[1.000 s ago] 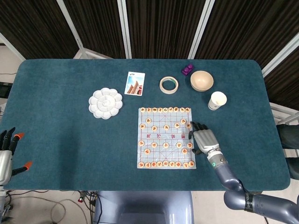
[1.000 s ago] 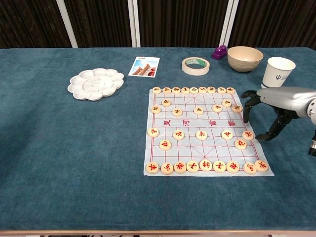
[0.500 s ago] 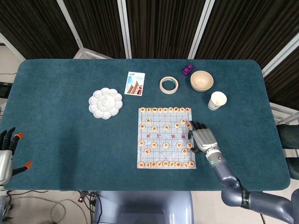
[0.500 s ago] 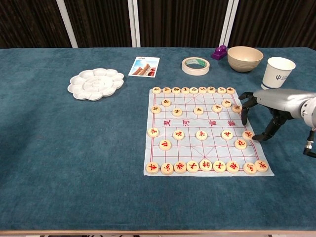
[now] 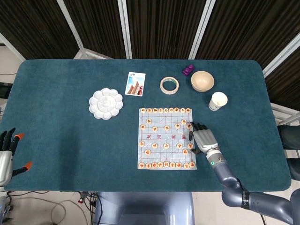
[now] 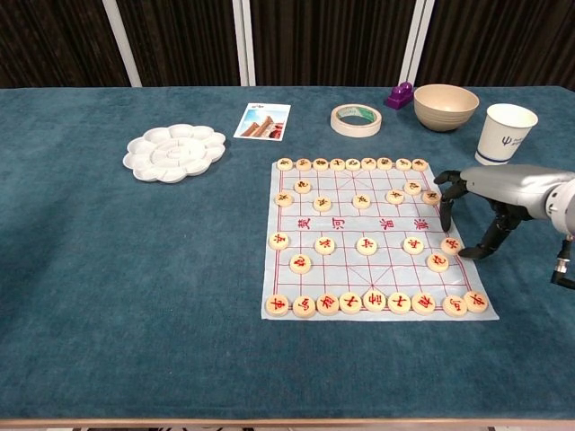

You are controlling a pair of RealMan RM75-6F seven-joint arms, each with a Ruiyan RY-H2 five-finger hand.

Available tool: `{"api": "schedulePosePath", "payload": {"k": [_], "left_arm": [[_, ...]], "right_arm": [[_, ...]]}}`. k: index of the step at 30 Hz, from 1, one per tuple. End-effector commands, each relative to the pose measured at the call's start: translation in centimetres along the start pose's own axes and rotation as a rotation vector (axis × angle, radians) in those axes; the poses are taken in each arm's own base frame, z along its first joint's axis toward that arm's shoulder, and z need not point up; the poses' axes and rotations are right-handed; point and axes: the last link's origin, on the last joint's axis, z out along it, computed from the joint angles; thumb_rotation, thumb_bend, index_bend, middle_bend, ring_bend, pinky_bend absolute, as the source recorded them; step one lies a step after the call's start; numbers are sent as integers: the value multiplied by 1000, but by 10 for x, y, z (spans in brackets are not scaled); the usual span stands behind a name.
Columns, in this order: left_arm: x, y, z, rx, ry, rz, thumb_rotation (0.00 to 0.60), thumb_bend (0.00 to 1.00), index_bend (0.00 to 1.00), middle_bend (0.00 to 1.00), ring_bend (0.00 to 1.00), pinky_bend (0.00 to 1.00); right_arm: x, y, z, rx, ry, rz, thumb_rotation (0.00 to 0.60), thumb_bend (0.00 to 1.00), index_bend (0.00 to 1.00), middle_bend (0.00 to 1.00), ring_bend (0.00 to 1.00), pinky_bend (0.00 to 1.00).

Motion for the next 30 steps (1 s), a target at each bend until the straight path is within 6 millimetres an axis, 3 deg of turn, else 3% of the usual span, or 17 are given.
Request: {"api": "schedulePosePath", "payload": {"k": [1, 30], "left_arm": [[0, 0, 0, 0, 0, 1, 600, 0, 181, 18, 0, 0], [-2, 0, 1, 5, 0, 3, 600, 0, 181, 18, 0, 0]], "right_arm": [[0, 0, 0, -1, 1, 7, 600, 324, 455, 10, 49, 126], [-4, 0, 2, 4, -14, 6, 600, 324, 484, 10, 52, 126]]}}
